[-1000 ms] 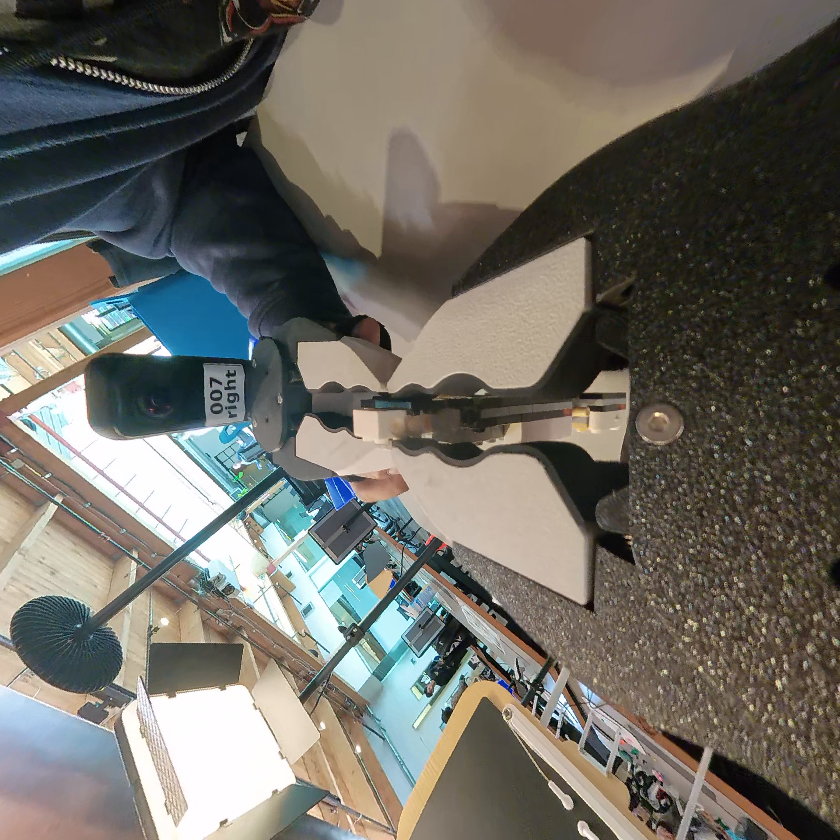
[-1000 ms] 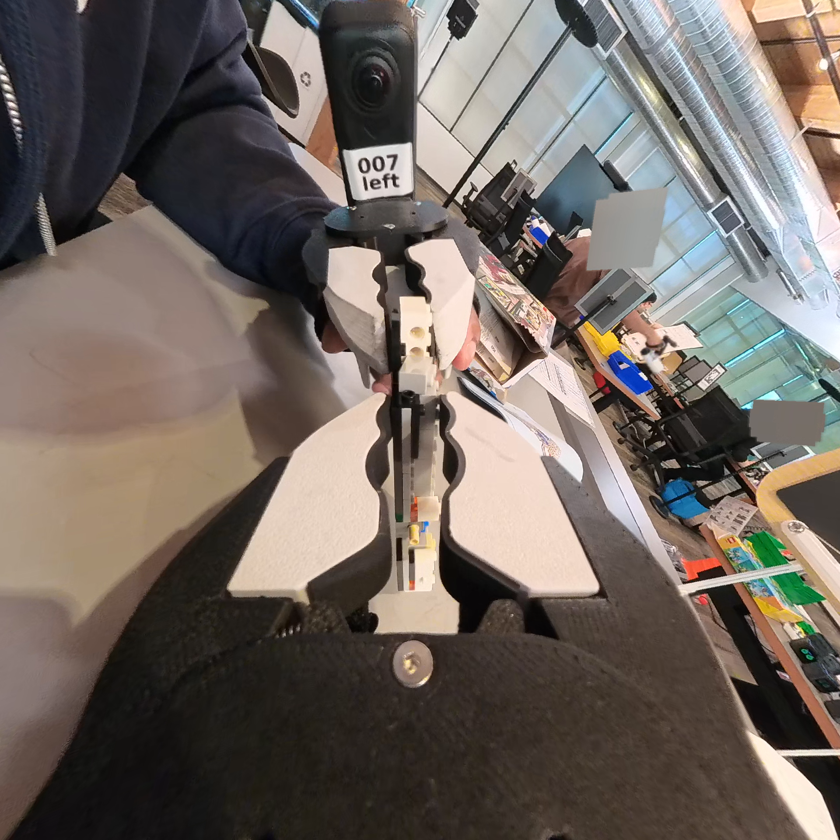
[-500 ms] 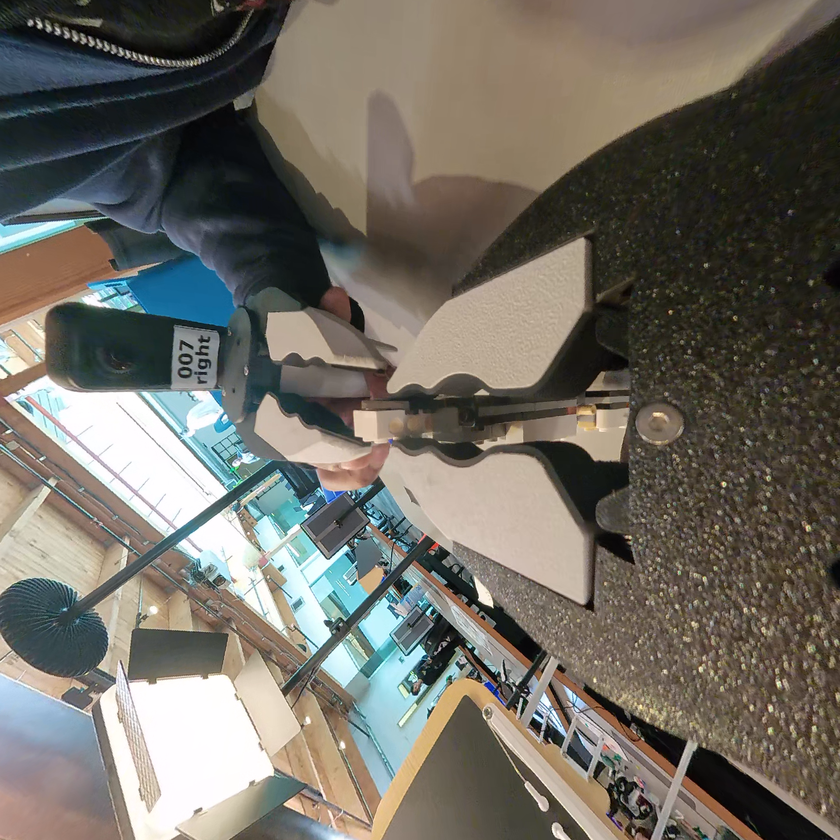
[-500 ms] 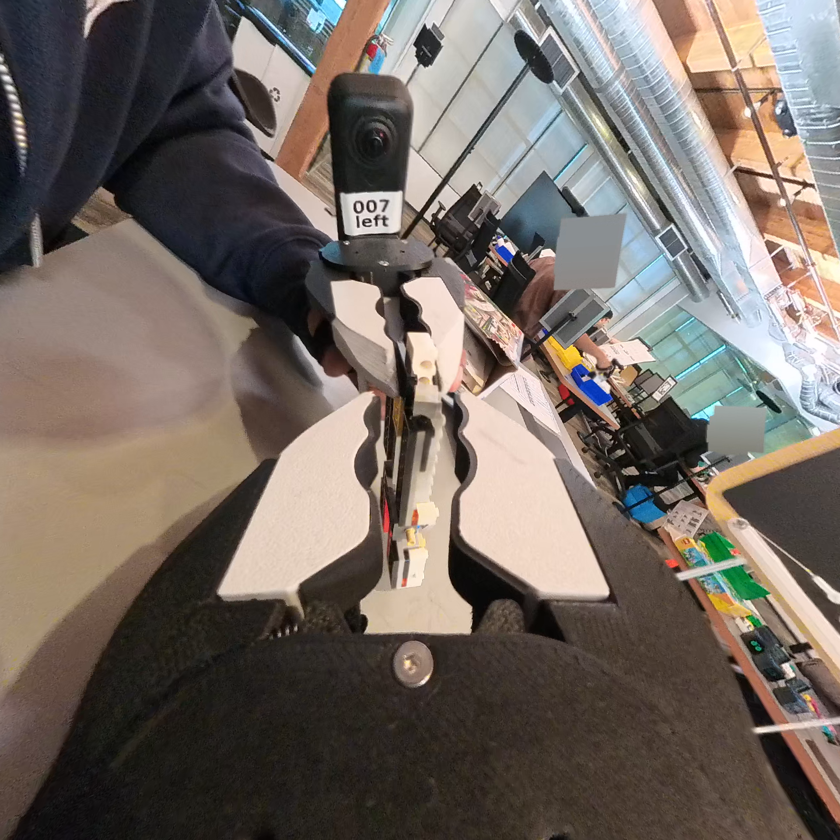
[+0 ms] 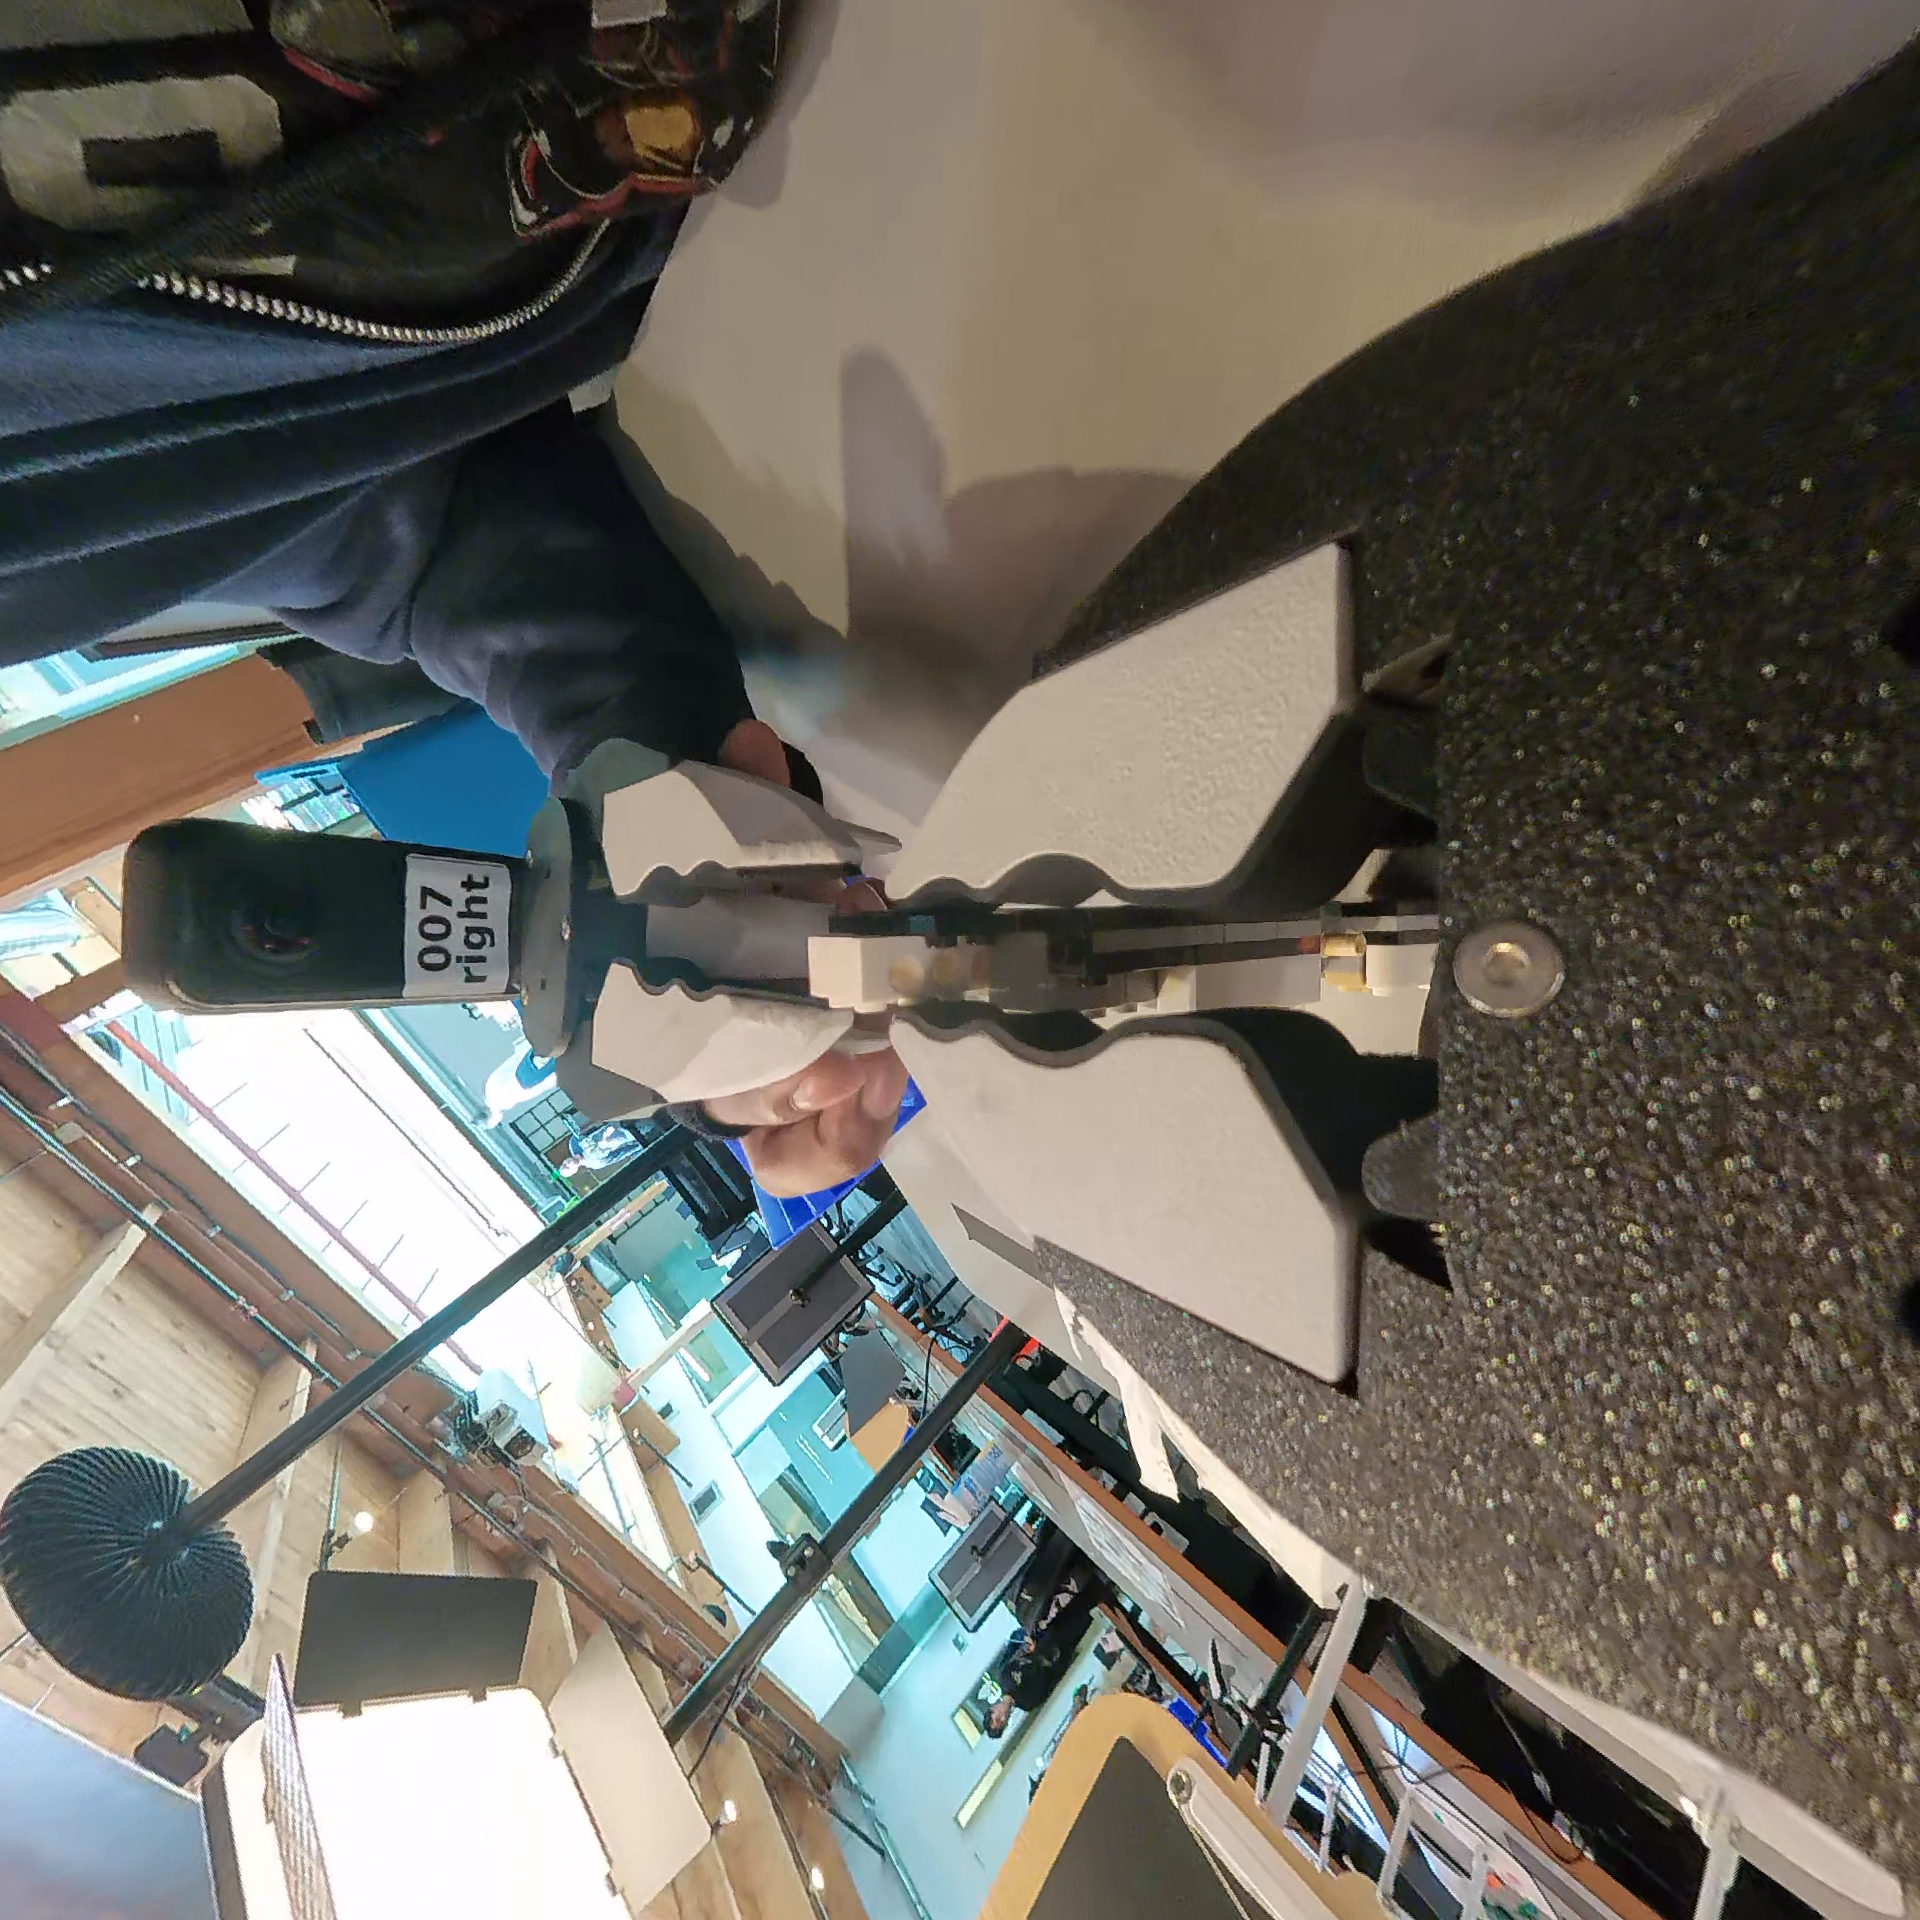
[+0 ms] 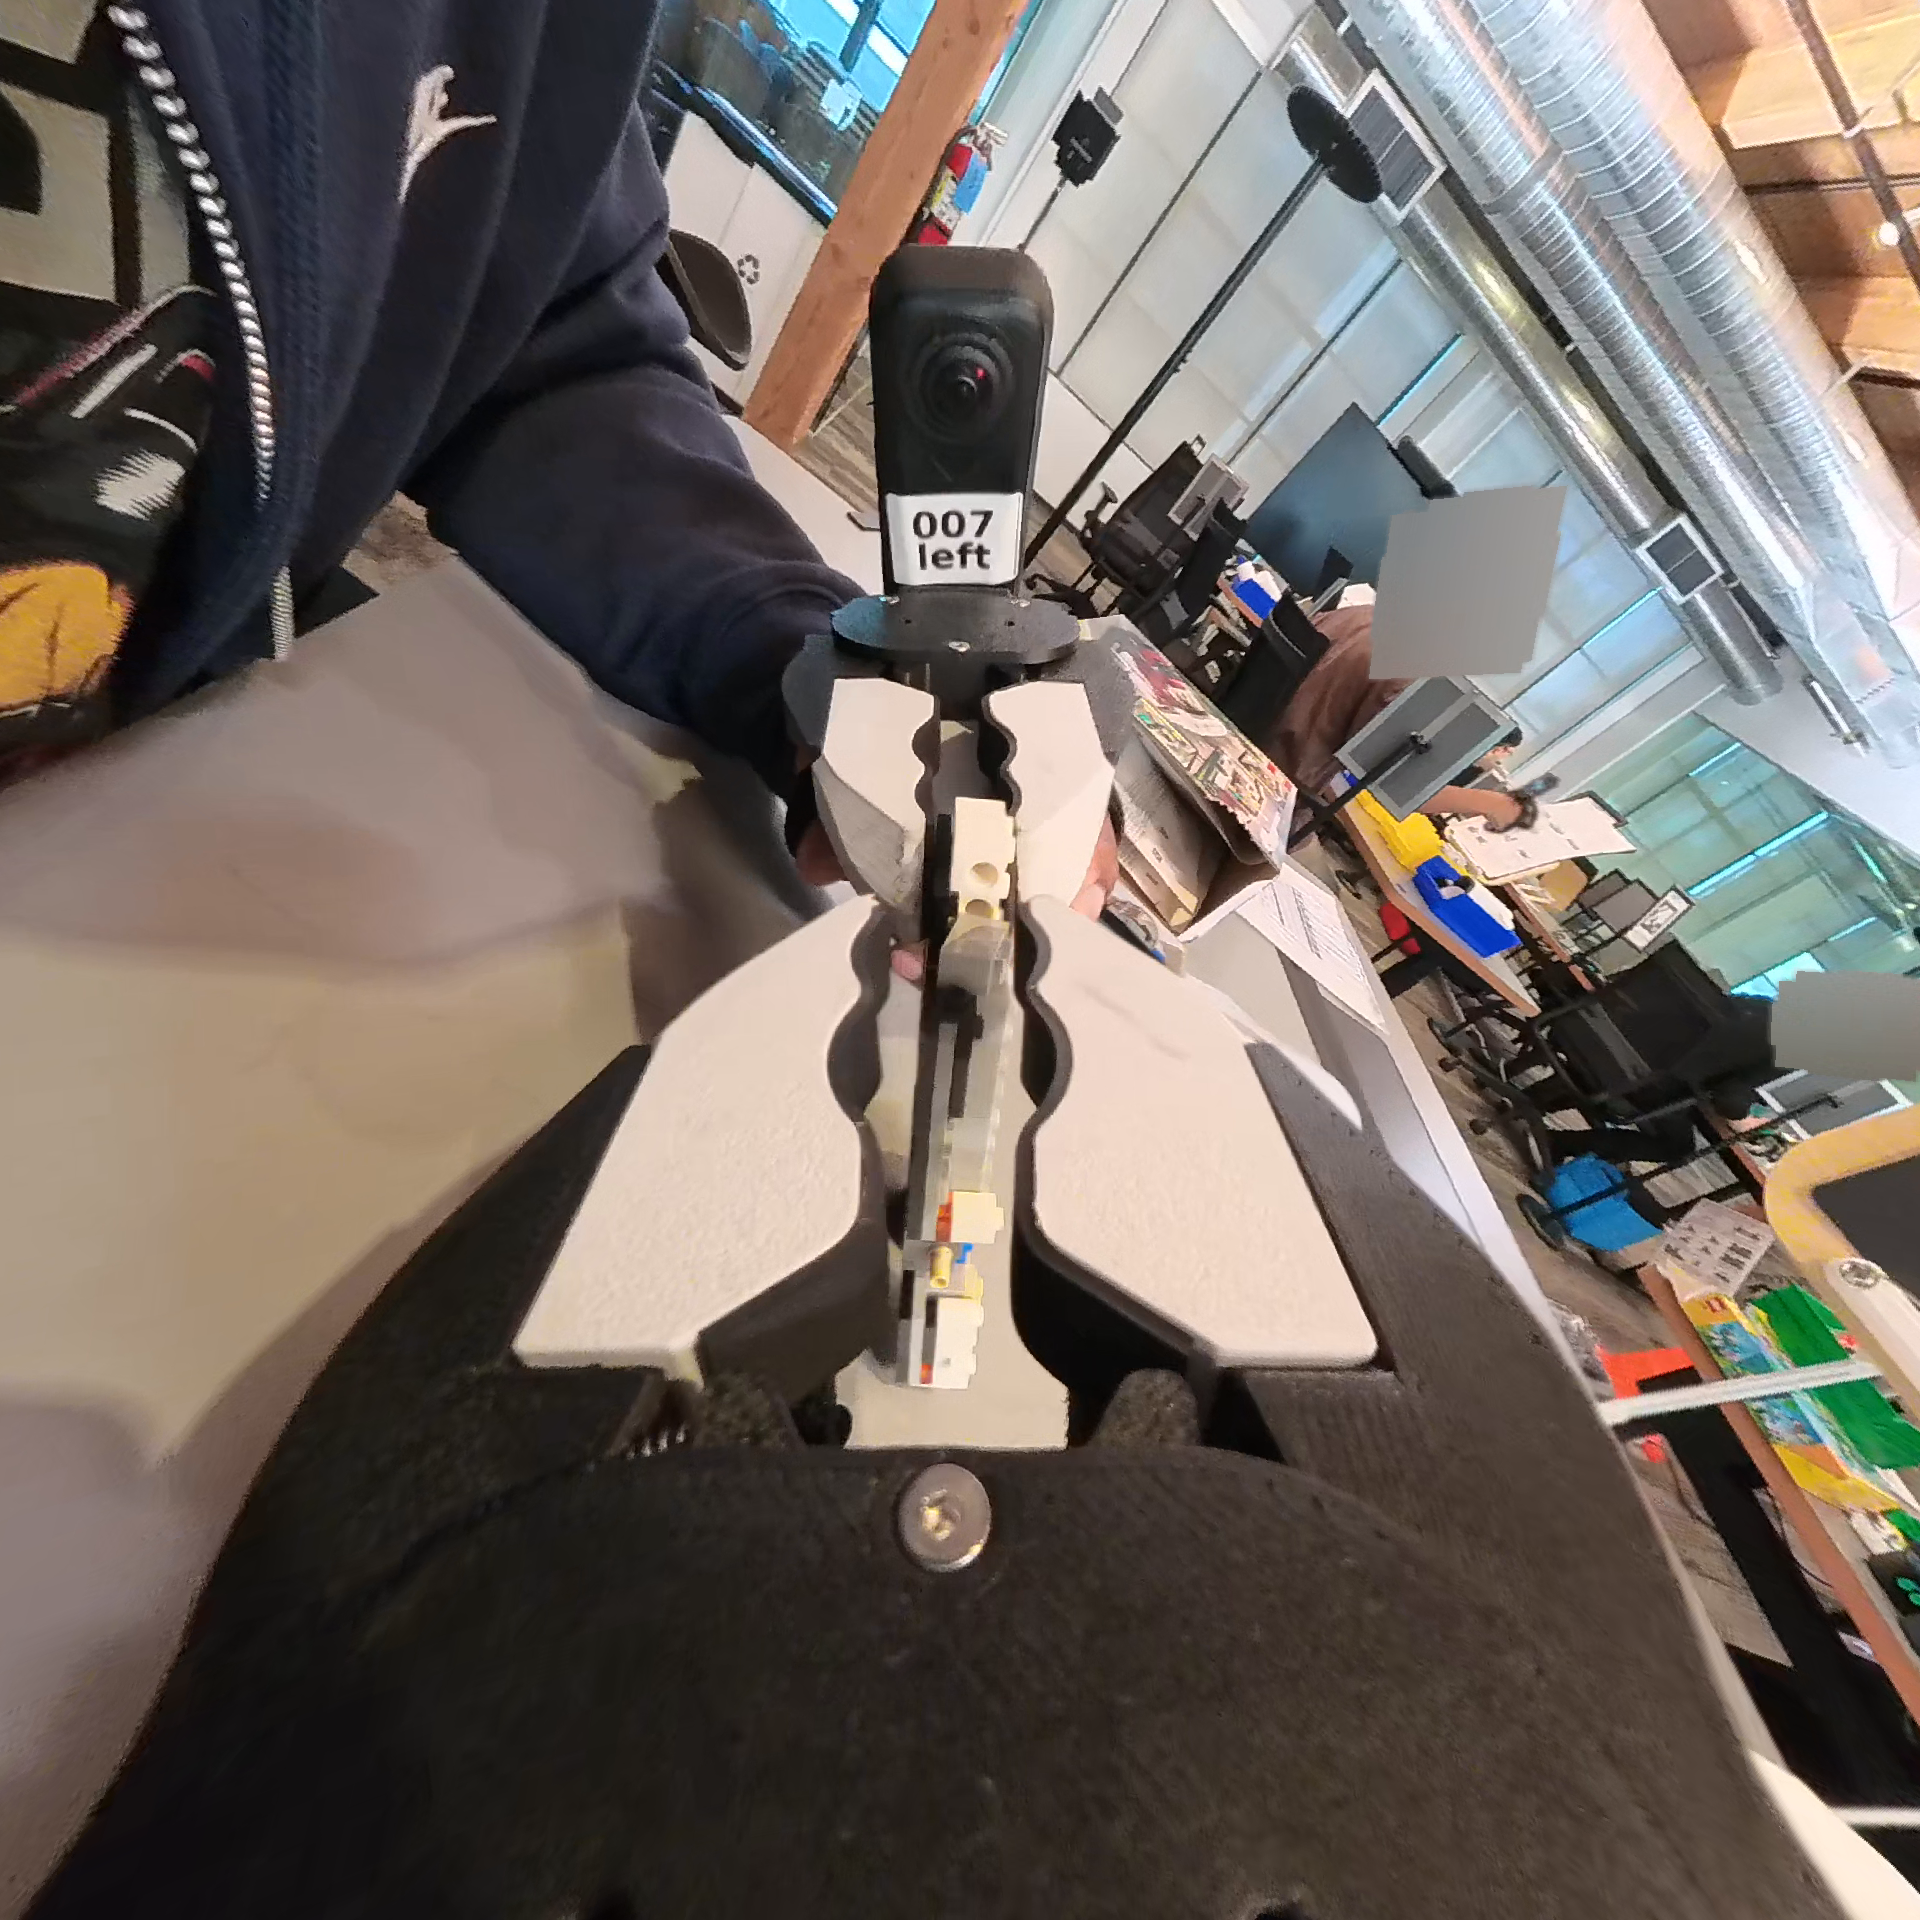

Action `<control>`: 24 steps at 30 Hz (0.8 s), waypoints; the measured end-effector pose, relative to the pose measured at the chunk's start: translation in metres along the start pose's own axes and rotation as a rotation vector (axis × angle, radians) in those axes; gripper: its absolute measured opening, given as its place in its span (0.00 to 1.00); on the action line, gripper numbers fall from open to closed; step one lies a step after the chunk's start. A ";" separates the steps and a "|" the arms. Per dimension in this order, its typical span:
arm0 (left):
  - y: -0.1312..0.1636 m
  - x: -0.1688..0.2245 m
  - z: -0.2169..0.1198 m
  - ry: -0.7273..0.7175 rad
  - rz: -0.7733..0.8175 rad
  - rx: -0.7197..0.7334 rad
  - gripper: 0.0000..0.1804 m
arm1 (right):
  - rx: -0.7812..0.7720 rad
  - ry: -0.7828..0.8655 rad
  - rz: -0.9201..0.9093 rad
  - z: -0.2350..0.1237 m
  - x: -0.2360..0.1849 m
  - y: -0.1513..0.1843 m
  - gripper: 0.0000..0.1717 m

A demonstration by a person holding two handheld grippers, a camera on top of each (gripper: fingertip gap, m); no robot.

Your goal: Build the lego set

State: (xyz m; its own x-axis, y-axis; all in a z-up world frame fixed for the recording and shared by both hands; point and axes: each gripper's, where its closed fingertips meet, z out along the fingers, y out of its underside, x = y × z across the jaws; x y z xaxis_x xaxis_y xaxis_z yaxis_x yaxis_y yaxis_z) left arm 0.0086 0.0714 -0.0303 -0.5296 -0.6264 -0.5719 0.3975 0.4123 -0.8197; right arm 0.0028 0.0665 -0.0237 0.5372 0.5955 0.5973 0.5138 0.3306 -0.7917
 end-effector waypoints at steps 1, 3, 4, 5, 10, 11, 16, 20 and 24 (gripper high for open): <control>0.000 0.000 0.000 0.002 0.000 0.001 0.08 | -0.004 -0.005 0.004 0.000 0.000 0.001 0.13; -0.001 0.001 0.000 0.006 0.002 0.004 0.08 | -0.012 -0.009 0.002 0.001 -0.001 0.003 0.12; -0.001 0.001 0.000 0.007 0.006 0.003 0.08 | -0.014 -0.009 0.001 0.001 -0.001 0.003 0.12; -0.001 0.002 0.001 0.009 0.012 0.001 0.08 | -0.013 -0.008 0.000 0.002 -0.001 0.003 0.12; -0.005 0.003 0.001 0.012 0.045 0.003 0.08 | -0.024 -0.012 -0.013 0.003 -0.001 0.003 0.12; -0.006 0.003 0.001 0.014 0.052 0.002 0.08 | -0.026 -0.013 -0.018 0.003 -0.001 0.003 0.12; -0.010 0.006 0.001 0.030 0.062 0.015 0.08 | -0.015 -0.031 -0.022 0.003 -0.002 -0.001 0.10; -0.015 0.006 0.001 0.037 0.050 0.037 0.08 | -0.003 -0.030 -0.034 0.004 -0.001 -0.005 0.10; -0.019 0.006 0.001 0.044 0.032 0.064 0.08 | 0.019 -0.033 -0.023 0.006 -0.001 -0.009 0.10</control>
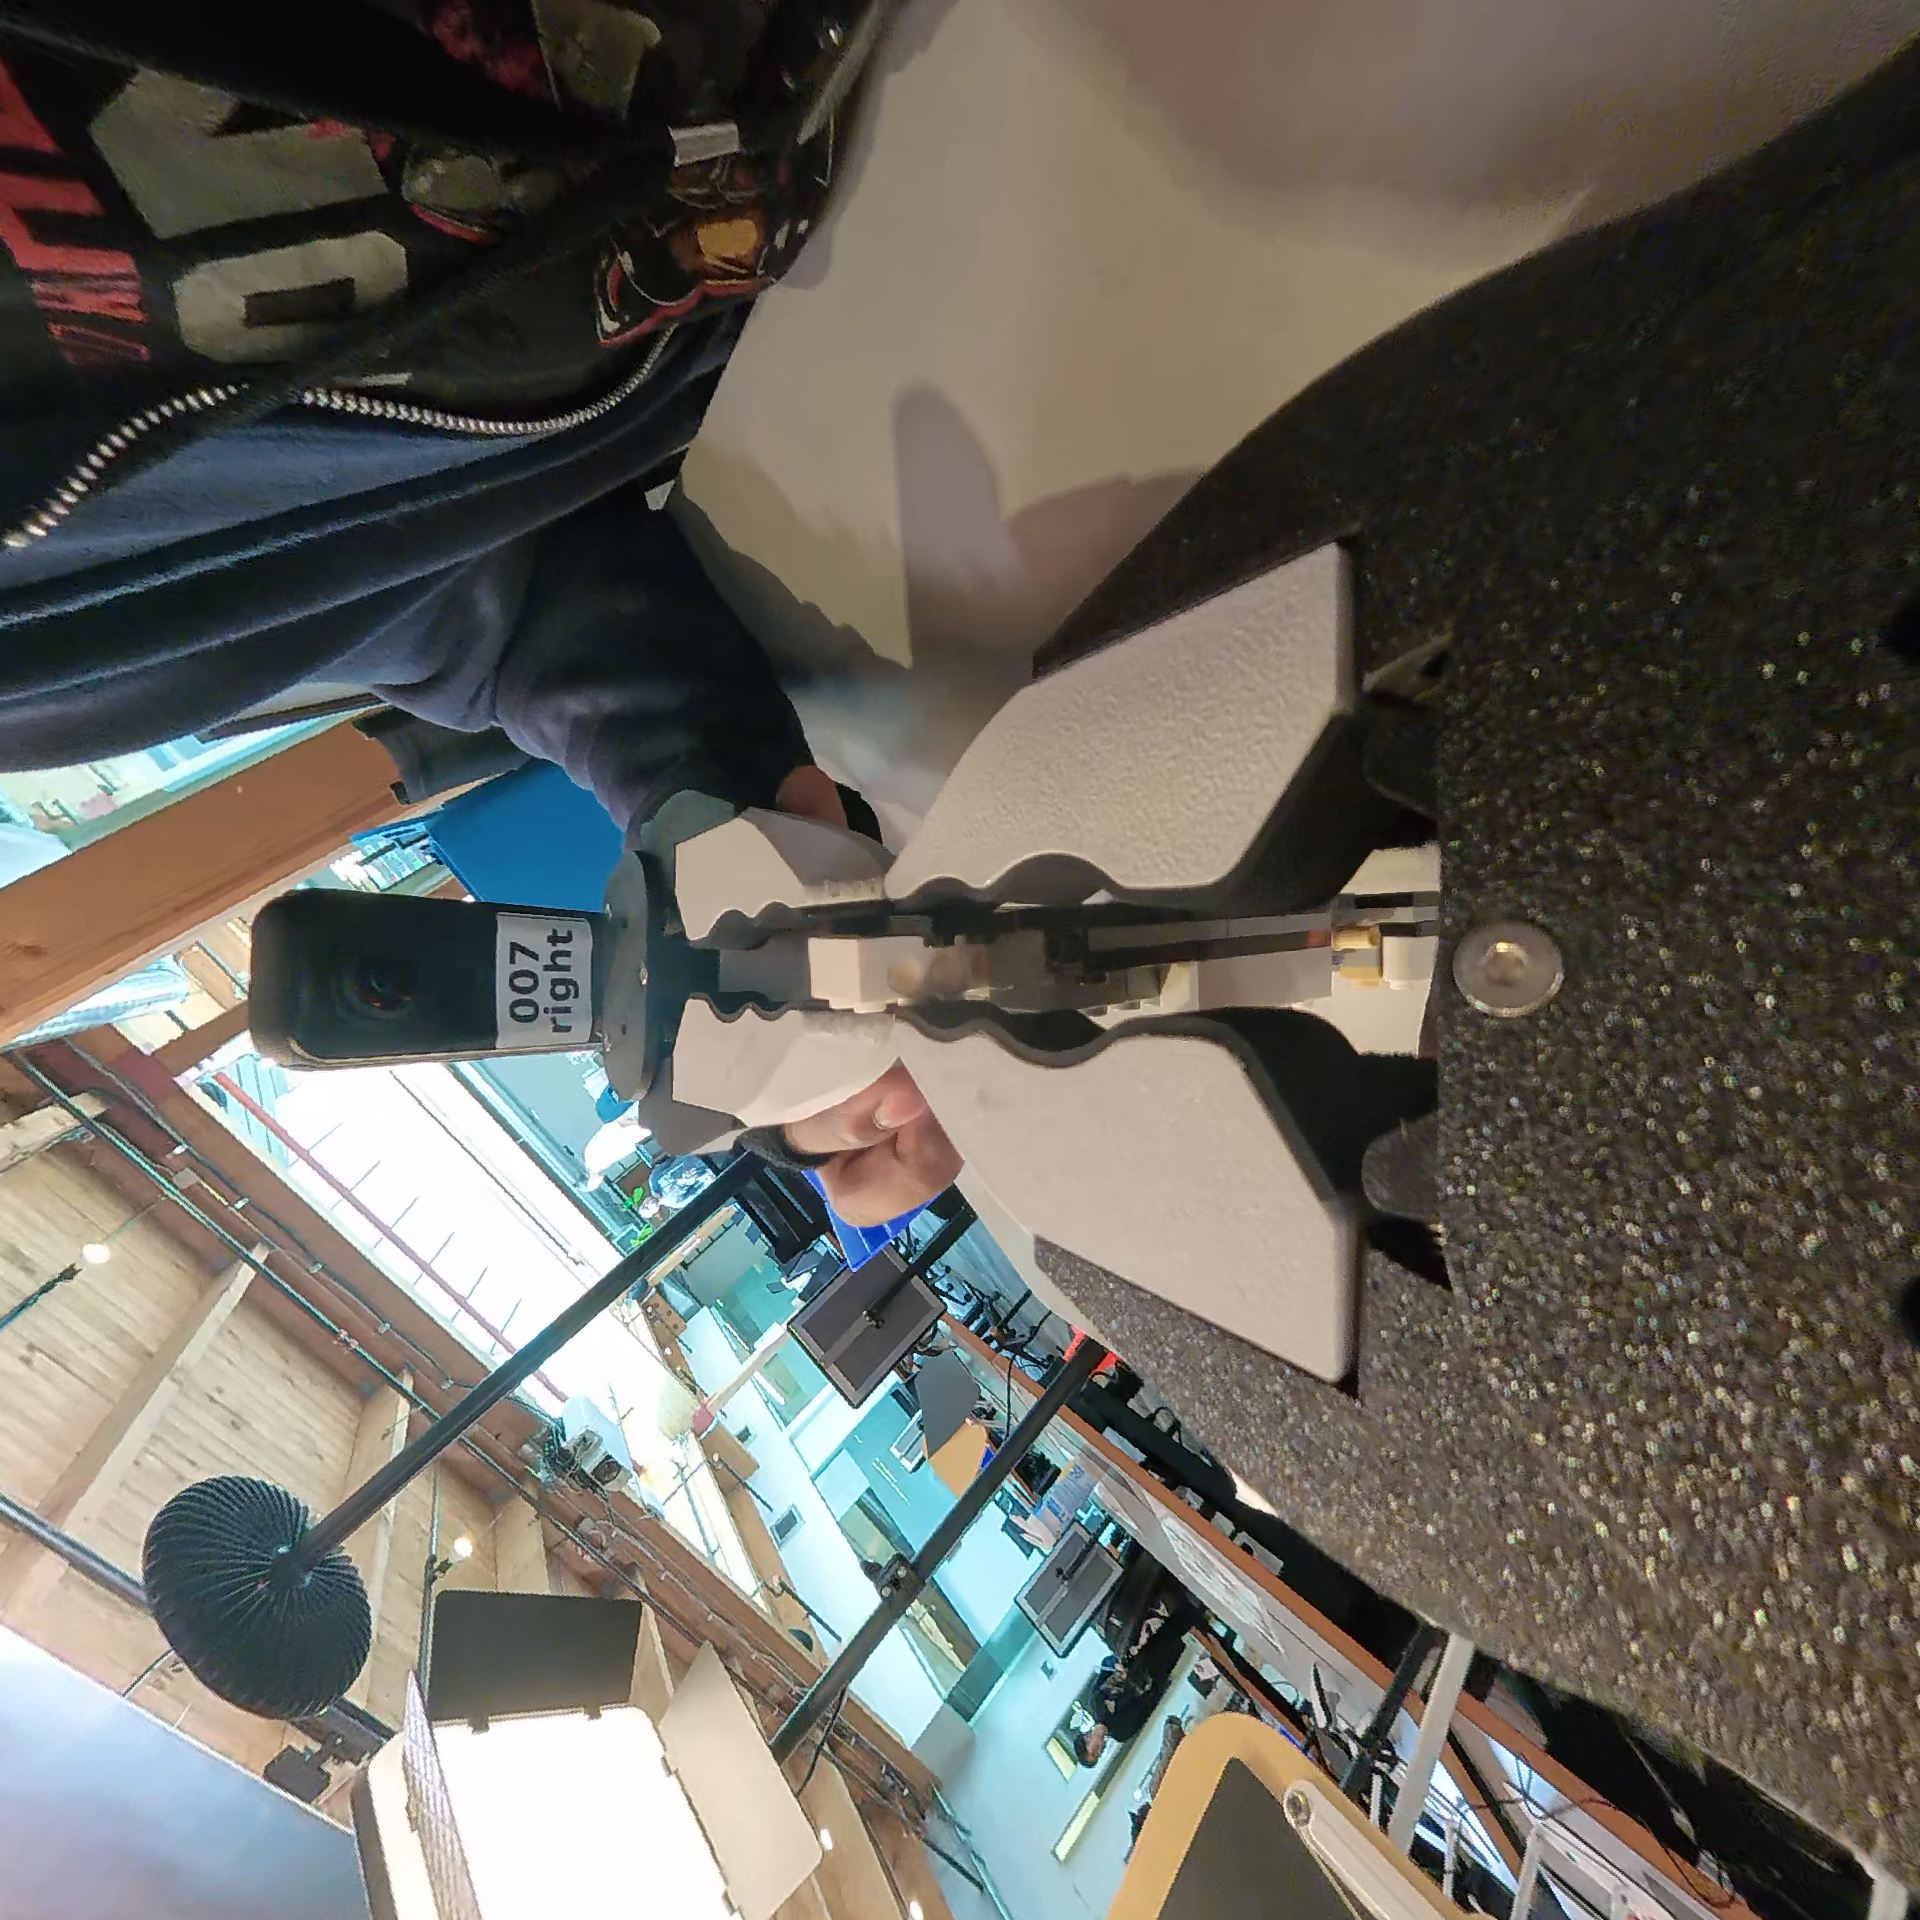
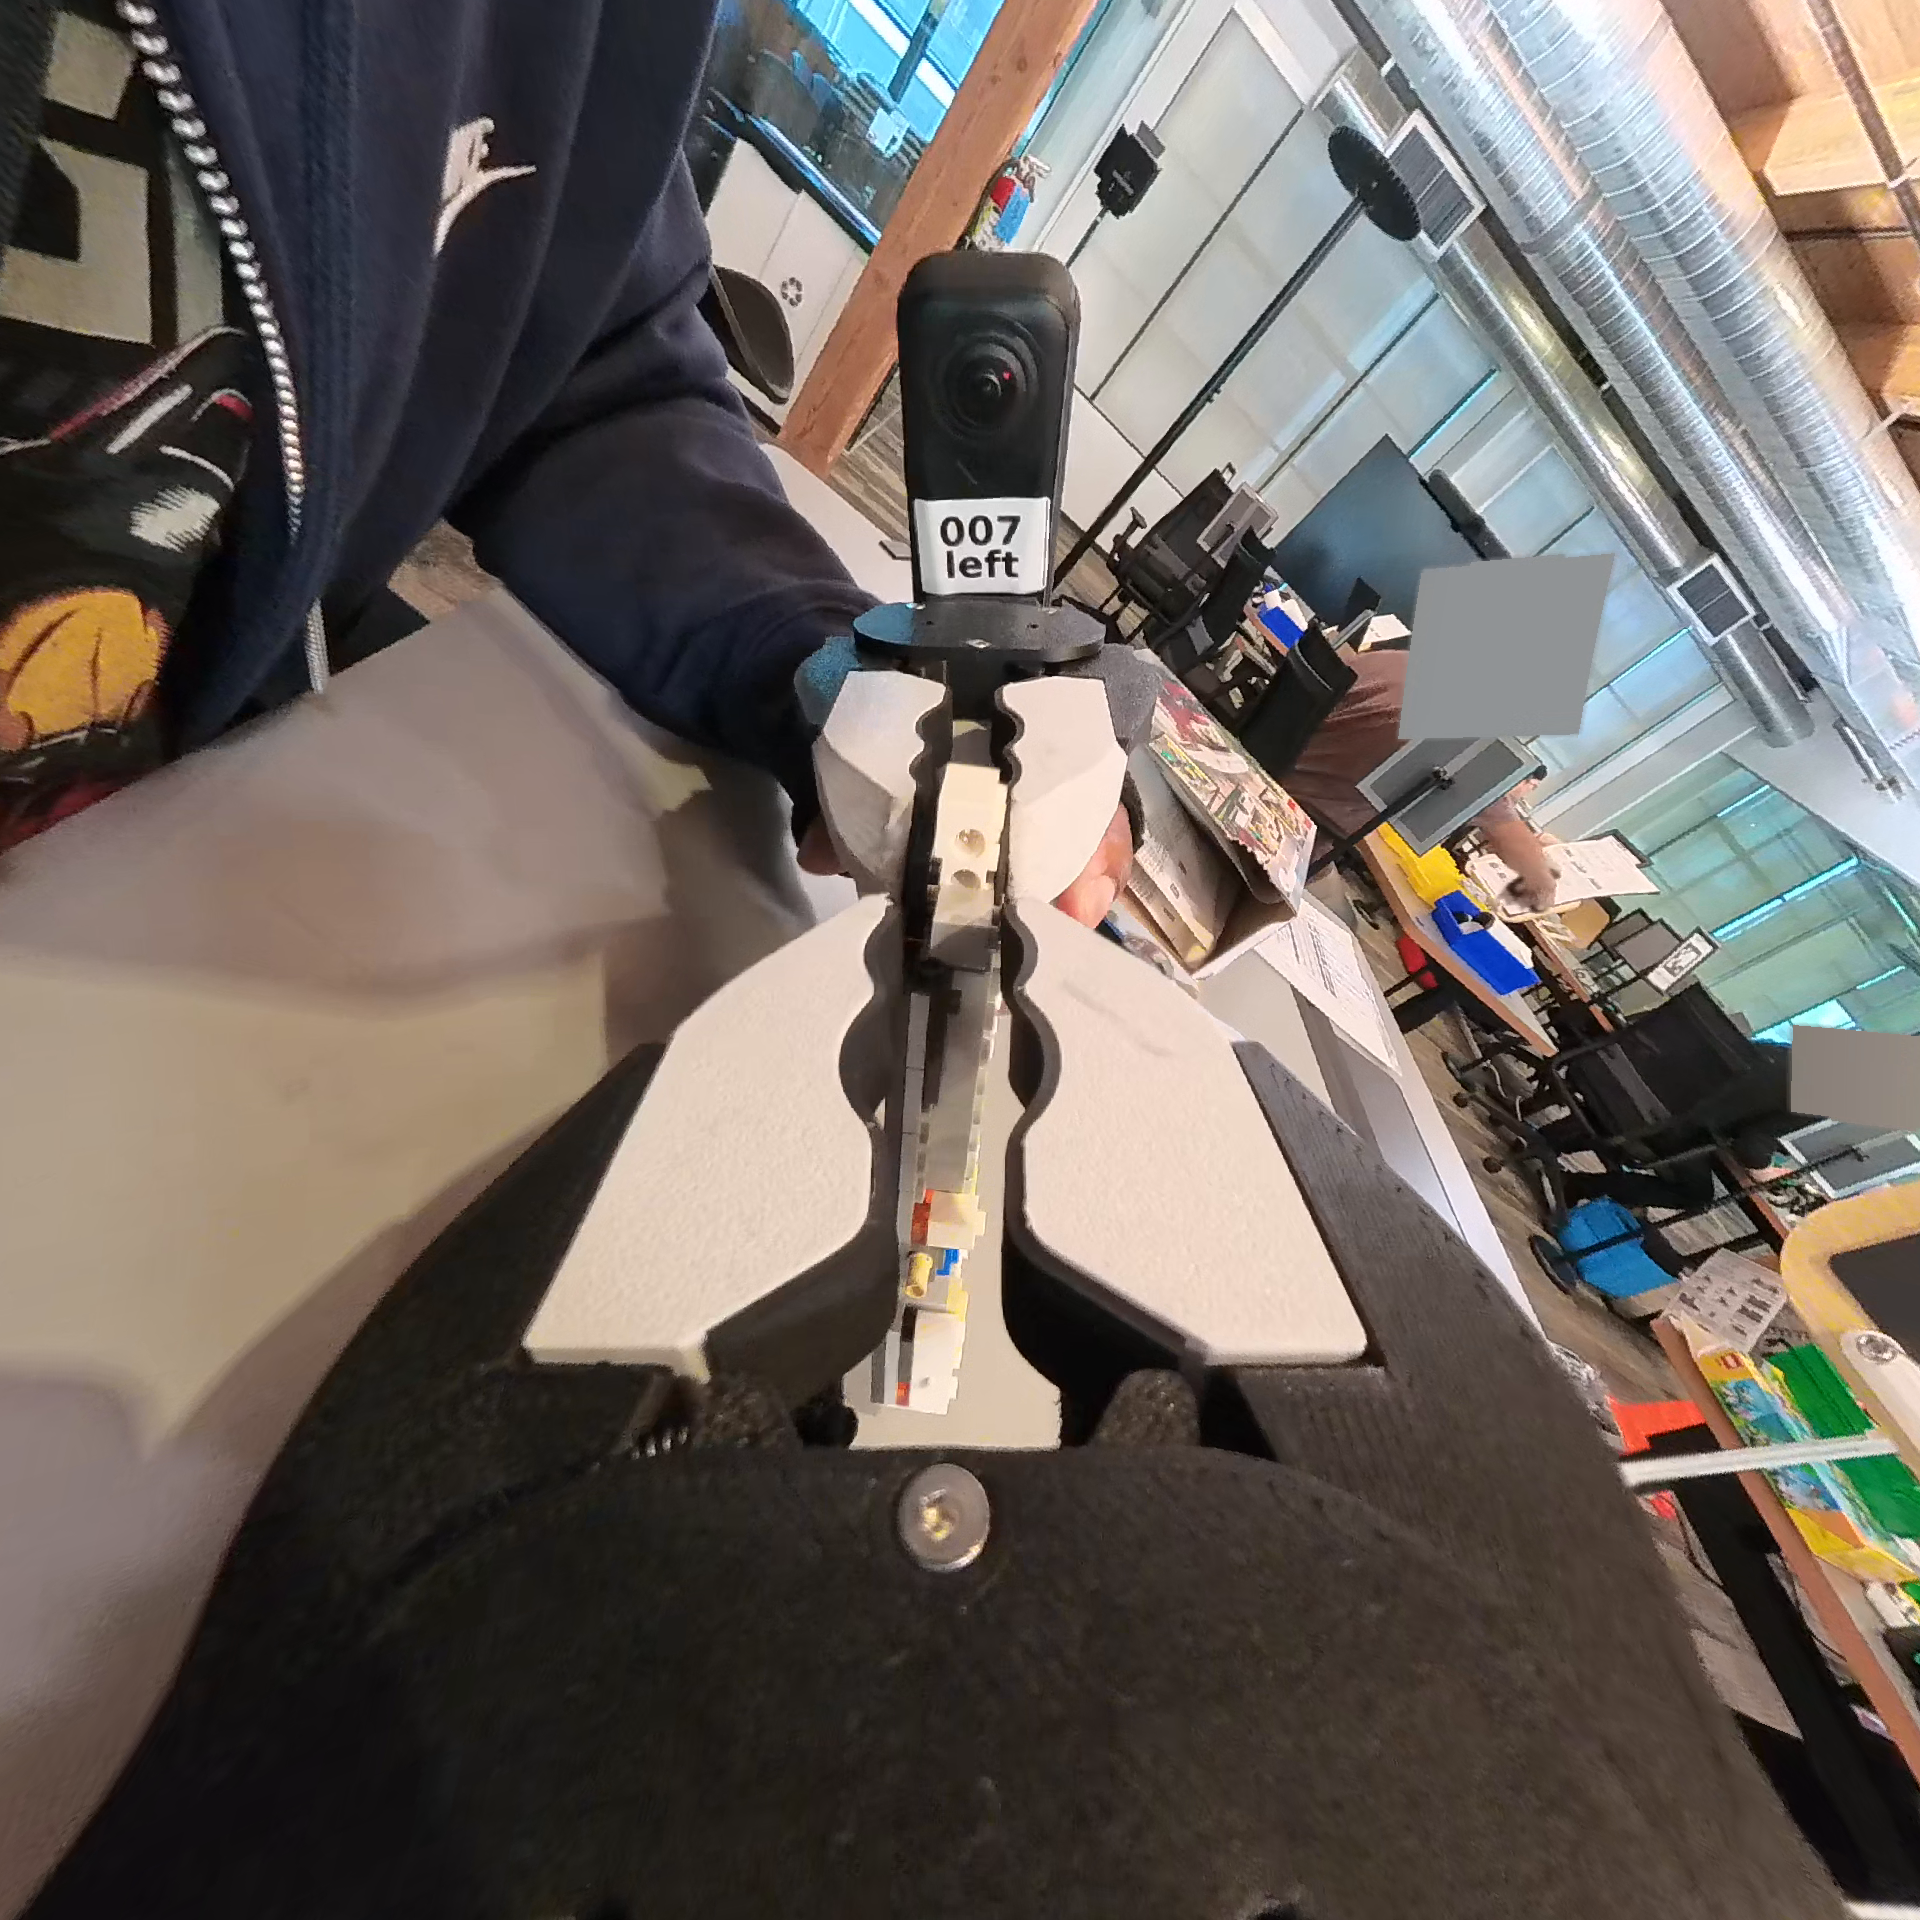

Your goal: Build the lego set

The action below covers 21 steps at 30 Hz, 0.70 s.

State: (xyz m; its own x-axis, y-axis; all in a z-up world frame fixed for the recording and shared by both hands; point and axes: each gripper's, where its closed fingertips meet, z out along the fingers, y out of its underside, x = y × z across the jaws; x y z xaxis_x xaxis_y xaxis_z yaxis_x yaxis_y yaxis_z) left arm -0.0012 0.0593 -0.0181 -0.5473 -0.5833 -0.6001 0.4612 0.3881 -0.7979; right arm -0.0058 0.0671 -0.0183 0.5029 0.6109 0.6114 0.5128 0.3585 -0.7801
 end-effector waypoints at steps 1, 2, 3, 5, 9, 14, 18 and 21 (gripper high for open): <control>0.000 0.000 0.000 -0.001 -0.002 0.003 0.08 | 0.003 0.001 0.001 0.000 0.000 0.000 0.10; 0.000 -0.001 0.000 -0.002 -0.004 0.004 0.08 | 0.004 0.004 0.000 0.000 0.001 0.000 0.10; -0.001 -0.001 0.000 -0.003 -0.005 0.006 0.08 | 0.006 0.006 0.001 0.000 0.001 0.000 0.10; -0.001 -0.001 0.000 -0.003 -0.009 0.013 0.08 | 0.014 0.007 0.007 0.000 0.002 -0.001 0.10; -0.002 -0.002 0.001 -0.005 -0.009 0.019 0.08 | 0.026 0.001 0.018 0.001 0.002 -0.001 0.10; -0.003 -0.002 0.001 -0.007 -0.008 0.027 0.08 | 0.043 -0.009 0.039 0.000 0.003 -0.002 0.10; -0.004 -0.002 0.002 -0.008 -0.001 0.030 0.08 | 0.050 -0.019 0.045 0.000 0.003 -0.003 0.10; -0.004 -0.003 0.002 -0.007 -0.005 0.036 0.08 | 0.054 -0.017 0.044 0.000 0.004 -0.003 0.10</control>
State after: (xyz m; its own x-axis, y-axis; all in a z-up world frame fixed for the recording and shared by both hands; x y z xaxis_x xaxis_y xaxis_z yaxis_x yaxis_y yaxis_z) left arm 0.0000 0.0581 -0.0132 -0.5451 -0.5902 -0.5954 0.4831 0.3593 -0.7985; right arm -0.0057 0.0686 -0.0139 0.5115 0.6388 0.5747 0.4525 0.3682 -0.8122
